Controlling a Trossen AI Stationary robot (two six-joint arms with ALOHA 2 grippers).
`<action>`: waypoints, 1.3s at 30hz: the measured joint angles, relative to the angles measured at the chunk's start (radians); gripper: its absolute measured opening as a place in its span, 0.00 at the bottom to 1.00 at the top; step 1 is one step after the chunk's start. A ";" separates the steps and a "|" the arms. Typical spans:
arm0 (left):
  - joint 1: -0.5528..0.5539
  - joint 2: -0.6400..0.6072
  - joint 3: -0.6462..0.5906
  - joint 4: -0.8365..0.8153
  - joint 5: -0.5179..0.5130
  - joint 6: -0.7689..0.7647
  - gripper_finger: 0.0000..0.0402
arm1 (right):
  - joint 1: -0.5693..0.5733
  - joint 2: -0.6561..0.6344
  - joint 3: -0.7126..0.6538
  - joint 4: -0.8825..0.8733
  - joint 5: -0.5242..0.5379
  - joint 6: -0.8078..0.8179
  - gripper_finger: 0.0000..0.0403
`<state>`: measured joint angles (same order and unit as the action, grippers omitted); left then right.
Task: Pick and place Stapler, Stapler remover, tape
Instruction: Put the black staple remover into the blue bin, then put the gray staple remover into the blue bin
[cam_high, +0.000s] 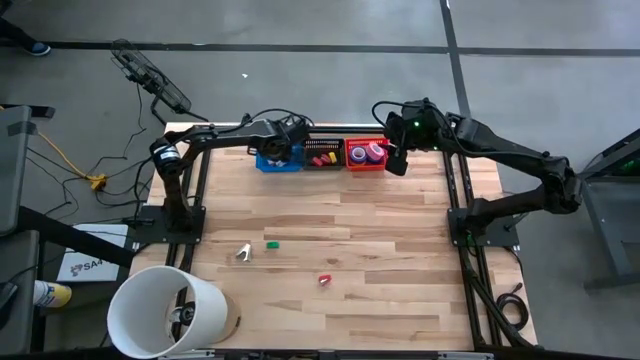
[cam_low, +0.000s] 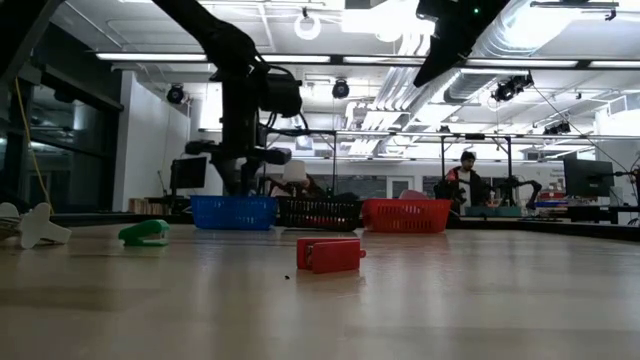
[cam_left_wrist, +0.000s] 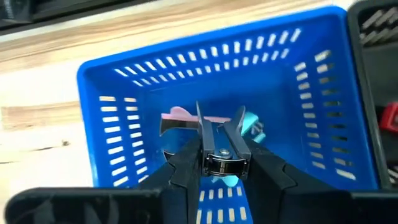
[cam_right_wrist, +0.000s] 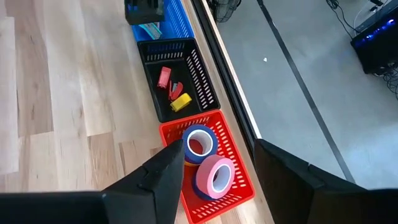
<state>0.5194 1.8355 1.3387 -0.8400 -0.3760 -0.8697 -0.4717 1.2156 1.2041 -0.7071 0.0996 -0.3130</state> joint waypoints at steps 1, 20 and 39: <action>0.000 0.000 -0.002 0.001 -0.006 -0.012 0.23 | 0.000 0.000 0.000 0.000 0.000 0.001 0.46; -0.002 0.000 -0.006 0.001 -0.028 -0.026 0.49 | 0.000 0.000 -0.010 -0.014 -0.002 0.024 0.45; -0.018 0.000 0.138 -0.186 -0.034 0.035 0.62 | 0.000 0.000 -0.010 -0.032 -0.005 0.054 0.45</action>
<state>0.5009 1.8351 1.4771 -1.0264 -0.4096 -0.8345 -0.4717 1.2152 1.1946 -0.7393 0.0944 -0.2587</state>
